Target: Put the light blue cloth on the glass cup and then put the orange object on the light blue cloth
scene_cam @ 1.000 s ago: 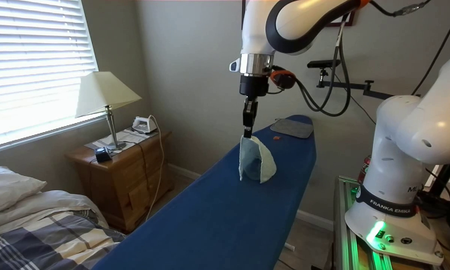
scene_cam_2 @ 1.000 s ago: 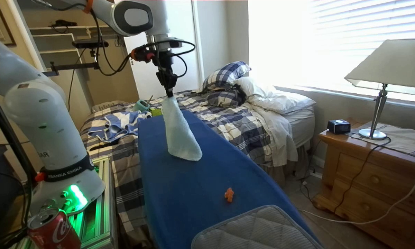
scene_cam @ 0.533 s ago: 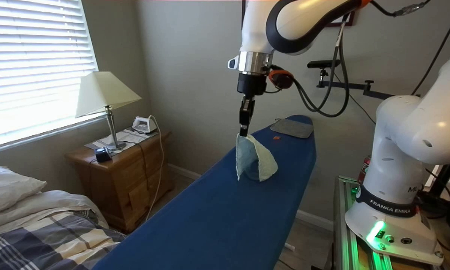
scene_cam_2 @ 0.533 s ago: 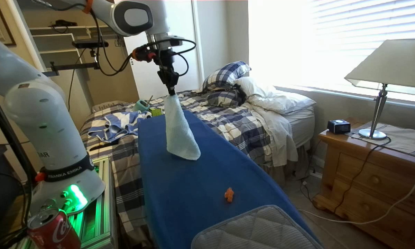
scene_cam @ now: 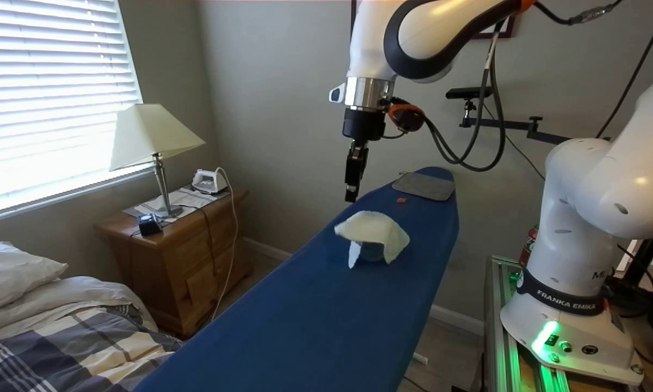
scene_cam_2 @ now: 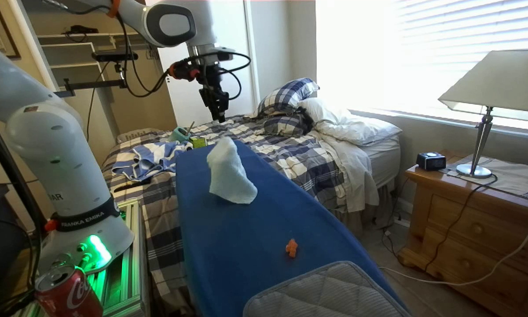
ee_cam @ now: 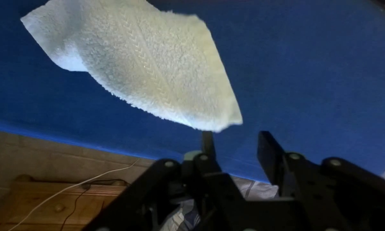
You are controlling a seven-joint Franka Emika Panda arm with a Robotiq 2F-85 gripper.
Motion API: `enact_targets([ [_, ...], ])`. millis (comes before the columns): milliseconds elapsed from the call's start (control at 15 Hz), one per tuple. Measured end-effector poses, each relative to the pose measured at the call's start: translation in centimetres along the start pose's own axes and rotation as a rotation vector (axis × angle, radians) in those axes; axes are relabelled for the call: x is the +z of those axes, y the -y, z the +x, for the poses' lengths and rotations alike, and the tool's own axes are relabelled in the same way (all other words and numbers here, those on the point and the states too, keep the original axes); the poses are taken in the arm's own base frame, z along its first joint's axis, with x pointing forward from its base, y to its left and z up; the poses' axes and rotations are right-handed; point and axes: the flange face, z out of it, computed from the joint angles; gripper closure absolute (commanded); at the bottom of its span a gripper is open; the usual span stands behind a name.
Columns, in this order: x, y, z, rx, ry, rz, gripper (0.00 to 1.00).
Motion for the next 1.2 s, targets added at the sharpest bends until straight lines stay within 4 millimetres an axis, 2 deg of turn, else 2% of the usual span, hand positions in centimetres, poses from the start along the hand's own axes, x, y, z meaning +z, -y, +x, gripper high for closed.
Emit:
enact_targets([
  [267, 0.3, 0.0, 0.1, -0.003, 0.004, 0.019, 0.02],
  [600, 0.5, -0.5, 0.0, -0.007, 0.008, 0.029, 0.00],
  [933, 1.5, -2.8, -1.6, 0.014, 0.064, 0.045, 0.00],
  [1000, 1.7, -3.4, -2.0, 0.022, 0.078, 0.048, 0.06],
  [1067, 1.9, -4.0, -2.4, 0.028, 0.090, 0.047, 0.26],
  [1200, 2.3, -5.2, -3.1, 0.028, 0.107, 0.032, 0.41],
])
